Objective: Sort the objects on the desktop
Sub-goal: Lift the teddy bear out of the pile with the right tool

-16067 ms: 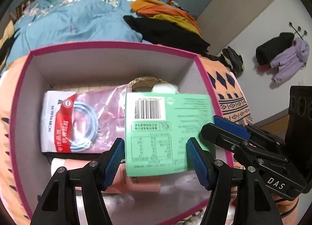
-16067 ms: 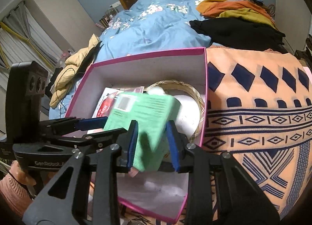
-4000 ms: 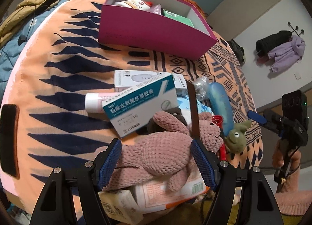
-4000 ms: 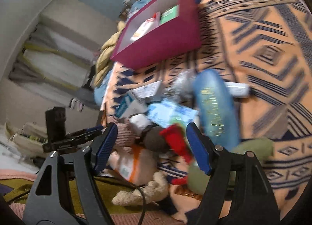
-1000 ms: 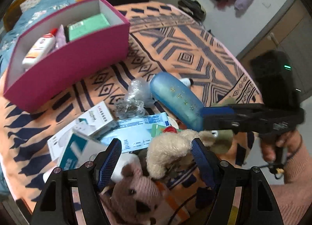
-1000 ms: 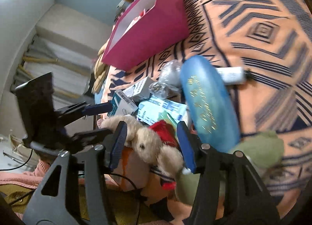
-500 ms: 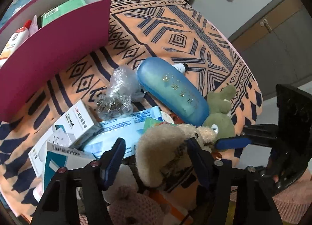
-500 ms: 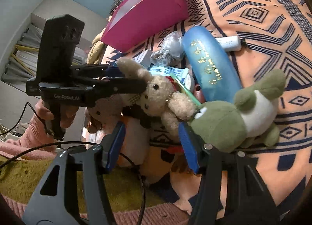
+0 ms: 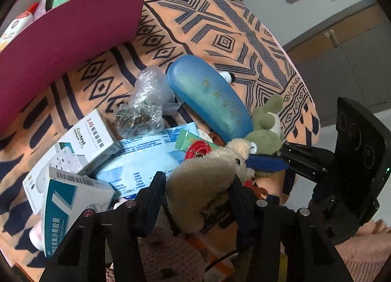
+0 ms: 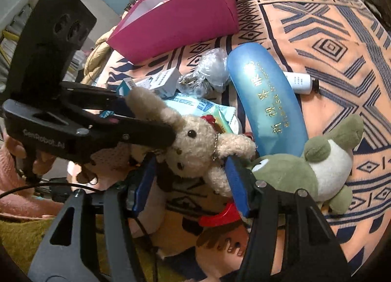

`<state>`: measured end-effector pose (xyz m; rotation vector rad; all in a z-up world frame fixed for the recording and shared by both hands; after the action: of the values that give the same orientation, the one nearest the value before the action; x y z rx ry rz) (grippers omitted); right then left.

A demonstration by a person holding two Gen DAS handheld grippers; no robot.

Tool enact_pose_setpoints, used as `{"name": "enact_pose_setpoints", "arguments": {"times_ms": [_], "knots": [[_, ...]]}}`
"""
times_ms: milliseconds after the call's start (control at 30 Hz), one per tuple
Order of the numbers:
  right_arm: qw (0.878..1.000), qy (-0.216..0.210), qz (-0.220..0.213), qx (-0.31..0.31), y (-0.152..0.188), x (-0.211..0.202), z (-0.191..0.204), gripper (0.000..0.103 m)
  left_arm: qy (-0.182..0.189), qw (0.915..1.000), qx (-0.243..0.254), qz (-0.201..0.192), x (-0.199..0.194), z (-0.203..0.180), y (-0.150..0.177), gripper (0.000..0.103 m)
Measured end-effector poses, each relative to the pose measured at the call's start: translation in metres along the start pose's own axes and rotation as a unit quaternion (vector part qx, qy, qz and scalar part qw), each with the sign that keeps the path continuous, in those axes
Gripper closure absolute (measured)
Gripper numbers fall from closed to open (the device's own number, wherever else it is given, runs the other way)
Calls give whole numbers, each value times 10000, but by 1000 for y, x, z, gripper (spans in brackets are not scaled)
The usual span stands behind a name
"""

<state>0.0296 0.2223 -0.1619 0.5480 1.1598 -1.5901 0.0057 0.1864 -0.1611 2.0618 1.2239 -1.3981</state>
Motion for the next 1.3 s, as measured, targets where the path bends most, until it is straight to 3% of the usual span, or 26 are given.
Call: {"name": "enact_pose_setpoints", "arguments": {"times_ms": [67, 100, 233, 533, 967, 1300], "knots": [[9998, 157, -21, -117, -1, 3, -1, 47, 3, 10000, -6, -16, 1, -1, 2, 51], [9996, 237, -30, -177, -2, 4, -1, 54, 24, 10000, -26, -35, 1, -1, 2, 51], [9997, 153, -78, -147, -5, 5, -2, 61, 174, 9993, -274, -179, -2, 2, 4, 52], [9993, -191, -266, 171, -15, -10, -3, 62, 475, 9963, -483, -526, -18, -6, 6, 53], [9960, -281, -668, -514, -71, -43, 35, 62, 447, 9857, -616, -1501, -83, 5, -22, 53], [9920, -214, -754, -992, -114, -41, 52, 62, 305, 9781, -792, -1901, -112, 31, -45, 53]]}}
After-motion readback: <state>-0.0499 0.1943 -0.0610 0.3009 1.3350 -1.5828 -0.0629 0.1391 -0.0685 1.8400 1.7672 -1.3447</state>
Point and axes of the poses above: each gripper's, at about its wrist camera, not at the fingertips, and x roughly the way its jaws point, z to its left, y to its underside, the point moved 10 cm from there along x, roughly the way its jaws point, and after that the axes turned 2 degrees about y, right-handed, at the moved point
